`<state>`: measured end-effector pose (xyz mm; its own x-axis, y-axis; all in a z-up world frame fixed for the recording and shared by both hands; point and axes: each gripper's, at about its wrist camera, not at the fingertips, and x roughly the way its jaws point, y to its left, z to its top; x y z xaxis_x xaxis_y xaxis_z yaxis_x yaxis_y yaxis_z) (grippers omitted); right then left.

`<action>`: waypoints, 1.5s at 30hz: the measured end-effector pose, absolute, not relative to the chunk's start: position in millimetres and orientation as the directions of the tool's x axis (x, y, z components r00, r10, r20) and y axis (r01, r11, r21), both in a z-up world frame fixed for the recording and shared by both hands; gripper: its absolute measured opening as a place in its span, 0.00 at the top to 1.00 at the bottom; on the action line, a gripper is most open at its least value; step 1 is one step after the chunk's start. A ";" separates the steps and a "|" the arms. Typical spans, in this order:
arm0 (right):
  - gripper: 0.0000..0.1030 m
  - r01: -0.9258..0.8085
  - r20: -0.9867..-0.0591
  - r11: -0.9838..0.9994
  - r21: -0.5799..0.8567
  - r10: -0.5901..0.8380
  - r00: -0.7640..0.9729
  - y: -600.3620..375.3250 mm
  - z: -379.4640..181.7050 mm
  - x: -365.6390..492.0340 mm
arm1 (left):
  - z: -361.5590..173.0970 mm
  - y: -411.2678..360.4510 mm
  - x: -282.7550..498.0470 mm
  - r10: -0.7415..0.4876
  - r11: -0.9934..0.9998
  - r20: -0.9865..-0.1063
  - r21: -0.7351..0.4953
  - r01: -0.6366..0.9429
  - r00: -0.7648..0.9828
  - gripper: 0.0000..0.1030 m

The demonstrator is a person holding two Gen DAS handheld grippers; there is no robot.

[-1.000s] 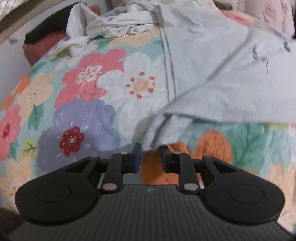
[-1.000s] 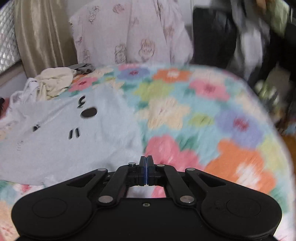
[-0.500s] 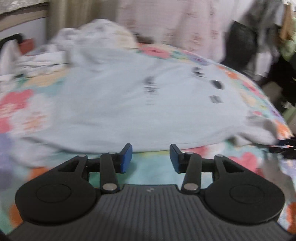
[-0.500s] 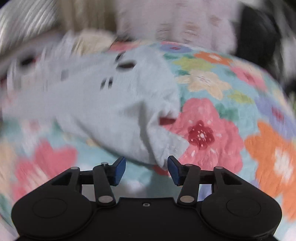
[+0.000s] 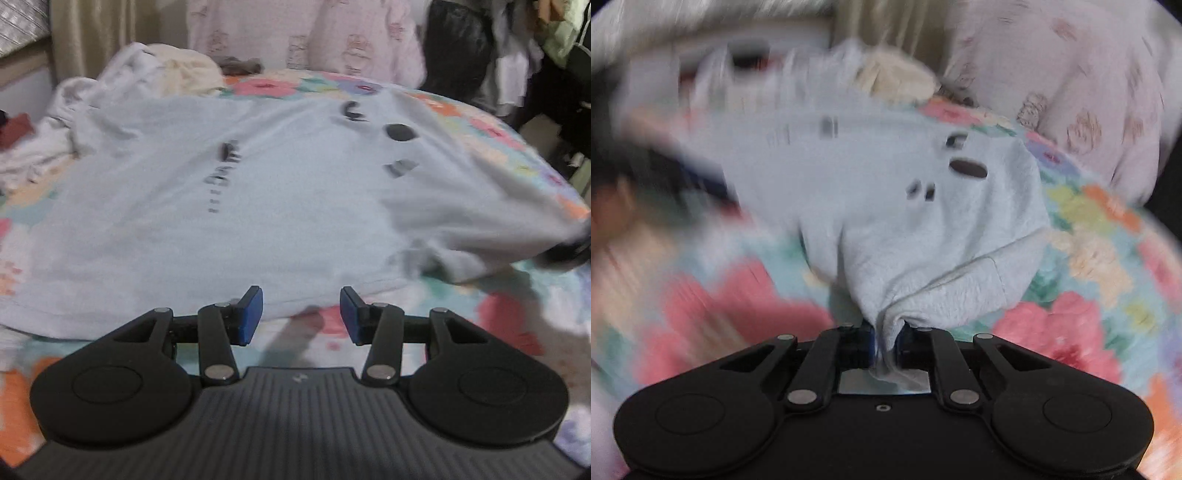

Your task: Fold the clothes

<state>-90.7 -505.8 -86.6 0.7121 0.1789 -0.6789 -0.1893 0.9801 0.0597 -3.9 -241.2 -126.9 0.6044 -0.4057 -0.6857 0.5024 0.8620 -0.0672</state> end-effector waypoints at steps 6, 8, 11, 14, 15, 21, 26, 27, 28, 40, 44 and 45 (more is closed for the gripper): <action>0.90 0.087 -0.669 0.938 0.336 0.173 0.723 -582.6 -85.6 -105.6 | -134.5 -196.6 -1.4 -0.283 0.916 -0.730 -0.013 0.401 0.623 0.49; 0.90 0.192 -0.707 0.921 0.339 0.115 0.698 -601.9 -99.5 -105.7 | -140.5 -178.8 8.2 -0.286 0.935 -0.761 -0.089 0.344 0.582 0.49; 0.90 0.259 -0.723 0.896 0.360 0.092 0.685 -612.8 -119.2 -106.4 | -145.9 -153.3 18.8 -0.318 0.946 -0.778 -0.220 0.239 0.542 0.49; 0.88 0.251 -0.718 0.912 0.324 0.064 0.693 -603.3 -120.7 -111.1 | -142.1 -137.2 24.7 -0.339 0.940 -0.785 -0.299 0.162 0.518 0.49; 0.86 0.243 -0.717 0.923 0.298 0.049 0.695 -600.5 -121.0 -113.6 | -140.0 -132.6 25.5 -0.337 0.940 -0.787 -0.311 0.139 0.516 0.49; 0.70 0.180 -0.778 0.963 0.199 0.043 0.627 -591.9 -134.3 -113.9 | -135.6 -113.2 24.7 -0.101 0.993 -0.793 -0.118 0.011 0.601 0.41; 0.85 0.099 -0.723 0.941 0.324 0.179 0.667 -589.7 -131.6 -106.6 | -150.6 -79.9 43.5 -0.082 0.971 -0.784 -0.201 -0.127 0.615 0.27; 0.88 0.070 -0.684 0.915 0.398 0.245 0.687 -591.8 -126.3 -106.0 | -152.6 -72.4 48.0 -0.090 0.962 -0.784 -0.229 -0.151 0.614 0.27; 0.89 0.039 -0.640 0.883 0.468 0.308 0.703 -593.9 -121.0 -105.3 | -153.8 -65.5 51.0 -0.096 0.951 -0.774 -0.257 -0.172 0.626 0.28; 0.90 -0.028 -0.611 0.888 0.459 0.339 0.715 -614.8 -58.5 -125.0 | -72.0 -24.0 31.0 0.046 0.947 -0.547 -0.243 -0.211 0.836 1.00; 0.92 -0.024 -0.596 0.874 0.486 0.352 0.722 -623.3 -54.3 -136.4 | -54.3 -3.8 23.2 0.004 0.940 -0.545 -0.285 -0.190 0.838 1.00; 0.92 0.022 -0.694 0.940 0.341 0.236 0.681 -613.6 -62.9 -132.3 | -55.8 -0.3 24.3 -0.026 0.935 -0.569 -0.304 -0.180 0.822 0.98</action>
<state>-132.3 -613.6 -62.9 0.6805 0.2359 -0.6937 0.0222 0.9397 0.3414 24.3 -0.3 -55.8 0.8222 -0.0261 -0.5686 -0.1804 0.9355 -0.3038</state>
